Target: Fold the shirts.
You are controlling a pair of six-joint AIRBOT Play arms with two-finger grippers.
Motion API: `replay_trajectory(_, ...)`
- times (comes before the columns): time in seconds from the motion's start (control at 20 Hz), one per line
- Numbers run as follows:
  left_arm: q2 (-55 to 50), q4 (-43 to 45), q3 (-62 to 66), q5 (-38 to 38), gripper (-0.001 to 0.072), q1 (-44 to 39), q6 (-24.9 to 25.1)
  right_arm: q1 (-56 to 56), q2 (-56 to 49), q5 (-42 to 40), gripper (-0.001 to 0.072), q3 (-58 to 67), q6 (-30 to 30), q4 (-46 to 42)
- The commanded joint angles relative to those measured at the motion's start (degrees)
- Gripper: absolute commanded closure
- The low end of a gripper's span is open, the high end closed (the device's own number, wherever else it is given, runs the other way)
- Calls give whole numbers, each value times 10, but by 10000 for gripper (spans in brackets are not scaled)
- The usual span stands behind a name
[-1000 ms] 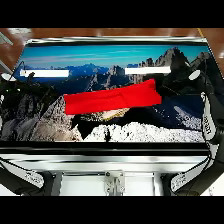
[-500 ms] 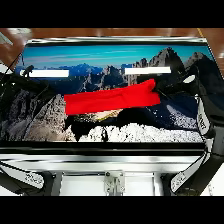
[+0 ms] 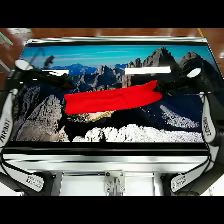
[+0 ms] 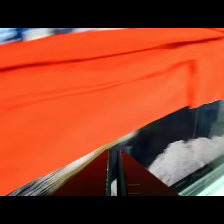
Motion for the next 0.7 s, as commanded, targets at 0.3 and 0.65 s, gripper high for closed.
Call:
replay_trajectory(0.3,-104,-113,0,217,674,-267,17,56,202,83,656,0,82,-26)
replay_trajectory(0.65,-173,-287,0,245,675,-354,39,121,257,81,655,0,100,-26)
